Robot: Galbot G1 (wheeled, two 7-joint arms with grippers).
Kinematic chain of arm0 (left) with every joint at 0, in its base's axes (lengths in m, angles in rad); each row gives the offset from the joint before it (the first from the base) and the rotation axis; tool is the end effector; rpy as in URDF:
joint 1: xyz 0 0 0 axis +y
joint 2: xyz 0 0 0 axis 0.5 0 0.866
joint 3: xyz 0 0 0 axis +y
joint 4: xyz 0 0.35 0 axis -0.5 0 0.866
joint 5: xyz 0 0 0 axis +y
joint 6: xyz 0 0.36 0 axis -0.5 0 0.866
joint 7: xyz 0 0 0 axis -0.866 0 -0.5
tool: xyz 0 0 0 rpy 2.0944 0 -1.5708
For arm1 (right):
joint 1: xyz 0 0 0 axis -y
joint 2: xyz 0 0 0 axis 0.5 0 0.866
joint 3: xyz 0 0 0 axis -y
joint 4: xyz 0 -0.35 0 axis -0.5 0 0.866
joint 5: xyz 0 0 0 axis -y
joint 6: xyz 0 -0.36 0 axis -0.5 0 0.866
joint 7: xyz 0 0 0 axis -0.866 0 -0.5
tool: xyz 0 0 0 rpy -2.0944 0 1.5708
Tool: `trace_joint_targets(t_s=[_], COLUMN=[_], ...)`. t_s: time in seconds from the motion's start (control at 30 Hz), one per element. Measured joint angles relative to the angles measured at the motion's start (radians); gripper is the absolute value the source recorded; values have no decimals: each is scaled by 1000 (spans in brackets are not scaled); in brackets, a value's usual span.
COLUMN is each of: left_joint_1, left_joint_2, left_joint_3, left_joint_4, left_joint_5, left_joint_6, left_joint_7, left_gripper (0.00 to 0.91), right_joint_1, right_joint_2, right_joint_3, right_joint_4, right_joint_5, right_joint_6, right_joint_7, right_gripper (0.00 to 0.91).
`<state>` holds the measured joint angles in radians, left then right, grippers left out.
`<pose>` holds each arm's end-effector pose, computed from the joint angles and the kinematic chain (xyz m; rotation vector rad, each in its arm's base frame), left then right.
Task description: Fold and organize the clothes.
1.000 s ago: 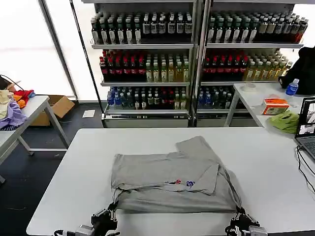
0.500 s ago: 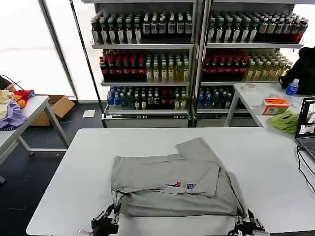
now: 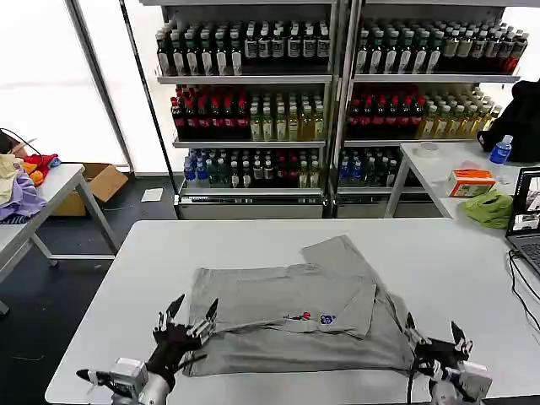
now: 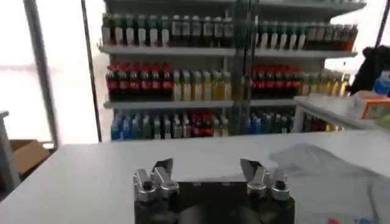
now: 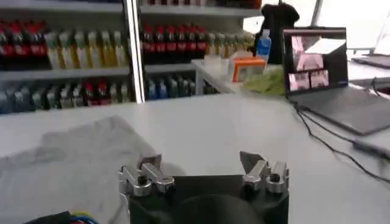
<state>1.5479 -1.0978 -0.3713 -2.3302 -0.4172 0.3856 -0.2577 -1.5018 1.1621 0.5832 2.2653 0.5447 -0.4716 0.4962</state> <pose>0.1741 0.0113 -0.2195 -0.2806 -2.8786 -0.0024 0.2028 -0.0627 -0.2140 -0.3257 -2.8294 -0.0498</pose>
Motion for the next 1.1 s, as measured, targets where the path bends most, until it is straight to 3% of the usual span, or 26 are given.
trace_joint_targets(t_s=[0.47, 0.77, 1.1], left_joint_1=[-369, -521, -566], left_joint_2=[50, 54, 61], left_joint_3=[64, 119, 153], left_joint_4=[248, 404, 496], left_joint_5=[-149, -227, -257], left_joint_6=[22, 109, 159], left_joint_7=[54, 44, 34], left_gripper=[907, 907, 907], right_joint_1=[503, 723, 863], right_joint_2=[-108, -93, -45], right_joint_3=[-181, -311, -401], right_joint_4=[-313, -539, -735], right_joint_5=[121, 141, 127], right_joint_6=[-76, -94, -100], right_joint_7=[-84, -103, -136], right_gripper=[907, 907, 907])
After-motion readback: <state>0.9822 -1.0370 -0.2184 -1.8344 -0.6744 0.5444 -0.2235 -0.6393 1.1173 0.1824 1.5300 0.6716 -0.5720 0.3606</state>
